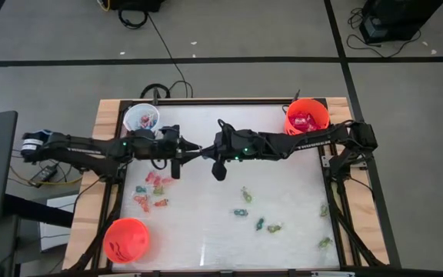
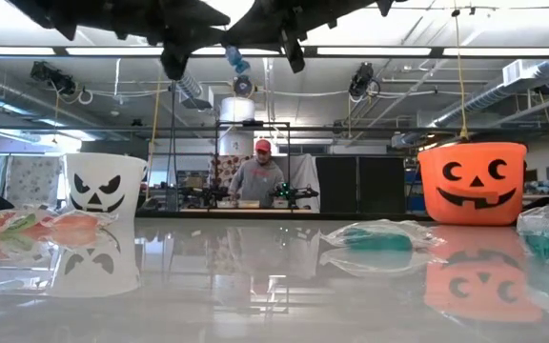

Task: Sort candy by brand, put in halloween buckets
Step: Put the blue lollipop into the white bucket

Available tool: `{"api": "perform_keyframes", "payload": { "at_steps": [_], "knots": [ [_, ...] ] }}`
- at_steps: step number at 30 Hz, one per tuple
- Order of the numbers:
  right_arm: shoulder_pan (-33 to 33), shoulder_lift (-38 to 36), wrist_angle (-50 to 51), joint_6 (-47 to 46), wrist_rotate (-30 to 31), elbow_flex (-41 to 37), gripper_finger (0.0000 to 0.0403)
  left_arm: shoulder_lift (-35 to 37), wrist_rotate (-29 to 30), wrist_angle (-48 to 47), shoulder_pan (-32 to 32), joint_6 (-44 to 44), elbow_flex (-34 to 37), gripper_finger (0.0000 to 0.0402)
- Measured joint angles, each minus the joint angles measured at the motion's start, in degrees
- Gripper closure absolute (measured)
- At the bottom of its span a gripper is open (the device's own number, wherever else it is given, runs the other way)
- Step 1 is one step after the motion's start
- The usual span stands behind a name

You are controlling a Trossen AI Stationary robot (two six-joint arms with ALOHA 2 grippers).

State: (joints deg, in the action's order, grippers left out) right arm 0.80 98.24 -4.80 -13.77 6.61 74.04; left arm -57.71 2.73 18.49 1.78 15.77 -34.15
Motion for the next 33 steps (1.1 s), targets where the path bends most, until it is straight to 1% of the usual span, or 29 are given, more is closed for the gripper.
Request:
{"api": "perform_keyframes", "payload": {
  "at_steps": [3,7,9,13,14,20,22,24,28,33],
  "knots": [
    [0.06,0.00,0.15,0.48,-0.26,0.00,0.0398,-1.75,0.02,4.56,0.00,0.11,-0.02,0.0283],
    [0.07,0.00,0.24,0.49,-0.40,0.00,0.0398,-2.78,-0.68,4.39,0.32,0.04,-0.01,0.0298],
    [0.07,0.00,0.35,0.49,-0.34,0.00,0.0398,-2.76,-2.47,4.01,0.85,0.04,0.00,0.0318],
    [0.07,0.00,0.27,0.49,-0.28,0.00,0.0398,-2.55,-3.23,3.94,2.00,1.21,0.00,0.0379],
    [0.06,0.00,0.26,0.49,-0.07,0.00,0.0398,-2.47,-3.35,3.94,2.32,1.46,0.00,0.0388],
    [-0.09,0.00,0.07,0.44,0.40,0.02,0.0391,-2.18,-3.82,3.86,4.26,4.00,0.00,0.0395],
    [-0.41,0.00,-0.02,-0.53,1.22,0.09,0.0375,-1.70,-3.82,3.51,5.29,4.01,0.00,0.0396],
    [-0.64,-0.11,1.28,-3.14,2.87,0.11,0.0349,-1.28,-3.42,1.58,6.89,4.12,-0.55,0.0397],
    [-1.67,-0.13,3.64,-7.28,2.18,0.09,0.0280,-0.53,-2.33,-6.38,10.98,4.15,-3.64,0.0397],
    [-3.90,-0.07,6.78,-8.98,2.40,0.07,0.0195,0.57,-2.37,-17.50,16.66,2.07,-7.93,0.0398]
  ]
}}
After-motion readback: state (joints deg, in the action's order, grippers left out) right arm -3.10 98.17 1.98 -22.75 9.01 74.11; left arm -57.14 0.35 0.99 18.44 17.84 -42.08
